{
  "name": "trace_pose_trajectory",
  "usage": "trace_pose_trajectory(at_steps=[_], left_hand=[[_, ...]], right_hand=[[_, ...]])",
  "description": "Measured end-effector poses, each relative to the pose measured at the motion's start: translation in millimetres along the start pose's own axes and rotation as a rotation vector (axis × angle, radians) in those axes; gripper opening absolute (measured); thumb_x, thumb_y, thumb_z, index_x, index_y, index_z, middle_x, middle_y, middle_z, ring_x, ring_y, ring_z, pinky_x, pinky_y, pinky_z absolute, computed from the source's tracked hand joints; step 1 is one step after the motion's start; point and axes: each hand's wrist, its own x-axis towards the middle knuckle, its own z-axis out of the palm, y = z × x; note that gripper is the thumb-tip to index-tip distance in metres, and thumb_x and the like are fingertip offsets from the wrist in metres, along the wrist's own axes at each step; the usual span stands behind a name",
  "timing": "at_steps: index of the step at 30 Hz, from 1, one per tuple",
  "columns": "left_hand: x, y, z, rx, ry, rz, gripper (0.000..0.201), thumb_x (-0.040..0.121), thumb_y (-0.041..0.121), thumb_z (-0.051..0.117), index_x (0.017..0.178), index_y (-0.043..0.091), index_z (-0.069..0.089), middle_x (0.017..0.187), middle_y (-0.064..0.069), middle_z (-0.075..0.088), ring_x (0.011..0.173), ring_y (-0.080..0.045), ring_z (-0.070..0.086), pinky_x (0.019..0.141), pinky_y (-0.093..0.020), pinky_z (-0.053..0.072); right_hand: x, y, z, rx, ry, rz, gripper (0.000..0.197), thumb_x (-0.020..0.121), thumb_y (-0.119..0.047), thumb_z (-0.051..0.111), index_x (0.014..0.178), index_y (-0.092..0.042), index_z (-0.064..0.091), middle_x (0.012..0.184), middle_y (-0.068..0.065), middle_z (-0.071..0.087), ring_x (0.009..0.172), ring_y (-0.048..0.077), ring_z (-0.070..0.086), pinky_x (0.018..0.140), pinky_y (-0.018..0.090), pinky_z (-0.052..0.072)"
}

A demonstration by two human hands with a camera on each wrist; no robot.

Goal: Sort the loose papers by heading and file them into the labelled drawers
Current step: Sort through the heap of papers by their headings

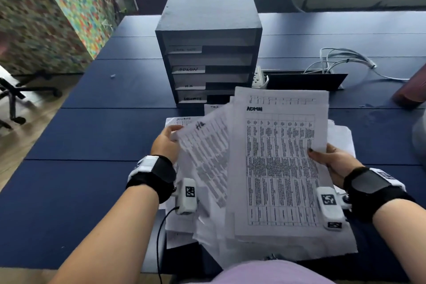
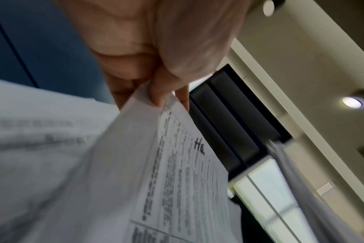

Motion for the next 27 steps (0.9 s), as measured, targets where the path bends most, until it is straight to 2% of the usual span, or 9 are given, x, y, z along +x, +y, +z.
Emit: trace_pose_trajectory(at_steps=[2,5,8,10,14,16,19,23,27], left_hand=[[-7.2,3.3,17.5,0.050,-0.119,0.025,0.036,0.089,0.003,0.042,0.109,0.026,0.061,0.094,-0.005,0.066,0.076,-0.022,0.059,0.066,-0.025,0.045],[-18.3,3.4,38.5,0.213,-0.247,0.118,0.037,0.089,0.008,0.052,0.114,0.034,0.061,0.109,0.001,0.066,0.087,-0.021,0.063,0.074,-0.023,0.047],[-22.6,-0.8,48.2,0.249,-0.263,0.157,0.038,0.091,0.020,0.057,0.127,0.030,0.057,0.126,0.003,0.061,0.113,-0.018,0.057,0.093,-0.020,0.039],[-17.8,-8.4,44.1,0.205,-0.170,0.057,0.037,0.093,0.028,0.054,0.130,0.028,0.055,0.126,0.001,0.061,0.114,-0.020,0.057,0.096,-0.025,0.040],[6.7,-38.8,15.1,0.428,0.156,-0.204,0.036,0.089,0.026,0.055,0.124,0.019,0.059,0.126,-0.016,0.056,0.116,-0.035,0.050,0.097,-0.037,0.040],[11.5,-50.6,1.1,0.380,0.231,-0.321,0.035,0.085,0.023,0.057,0.120,0.017,0.060,0.124,-0.016,0.055,0.117,-0.037,0.047,0.097,-0.038,0.040],[14.3,-60.4,-4.3,0.228,0.219,-0.352,0.035,0.081,0.026,0.064,0.113,0.015,0.057,0.122,-0.012,0.057,0.111,-0.032,0.053,0.092,-0.036,0.043],[8.4,-60.8,-2.4,0.156,0.220,-0.278,0.031,0.078,0.026,0.069,0.105,0.018,0.055,0.116,-0.007,0.055,0.091,-0.028,0.056,0.084,-0.032,0.045],[1.3,-55.2,-1.7,0.159,0.221,-0.191,0.036,0.077,0.027,0.070,0.101,0.027,0.044,0.084,0.003,0.060,0.086,-0.030,0.059,0.087,-0.044,0.047]], right_hand=[[6.4,9.0,3.0,-0.053,-0.009,0.038,0.089,0.019,-0.027,0.095,0.101,-0.011,0.066,0.093,0.013,0.072,0.078,0.029,0.069,0.069,0.048,0.057],[13.2,22.8,7.0,-0.104,0.050,0.045,0.098,0.014,-0.034,0.095,0.105,-0.010,0.065,0.099,0.016,0.069,0.086,0.033,0.063,0.084,0.057,0.049],[13.8,33.3,8.1,-0.133,0.117,0.041,0.100,0.009,-0.041,0.093,0.101,-0.013,0.065,0.089,0.009,0.072,0.079,0.029,0.064,0.080,0.052,0.051],[14.5,38.1,6.9,-0.173,0.153,0.038,0.093,0.018,-0.040,0.094,0.102,-0.011,0.065,0.081,0.004,0.073,0.071,0.023,0.066,0.073,0.044,0.055],[20.2,45.1,0.1,-0.195,0.188,0.037,0.044,0.085,-0.004,0.060,0.128,-0.001,0.051,0.088,0.002,0.069,0.076,0.015,0.064,0.074,0.028,0.053],[19.2,43.9,0.4,-0.176,0.138,0.056,0.050,0.082,-0.011,0.065,0.130,-0.005,0.049,0.101,0.007,0.065,0.085,0.017,0.063,0.075,0.025,0.053],[19.6,42.7,-0.1,-0.198,0.081,0.082,0.085,0.049,-0.028,0.088,0.123,-0.008,0.052,0.102,0.008,0.065,0.084,0.017,0.066,0.073,0.024,0.054],[20.1,45.4,-2.0,-0.179,0.107,0.075,0.053,0.083,0.007,0.055,0.133,-0.001,0.042,0.102,0.009,0.064,0.088,0.020,0.060,0.071,0.020,0.053],[15.9,45.2,-1.4,-0.182,0.086,0.099,0.074,0.058,-0.010,0.080,0.125,-0.003,0.050,0.087,0.006,0.073,0.074,0.017,0.069,0.067,0.026,0.056]])
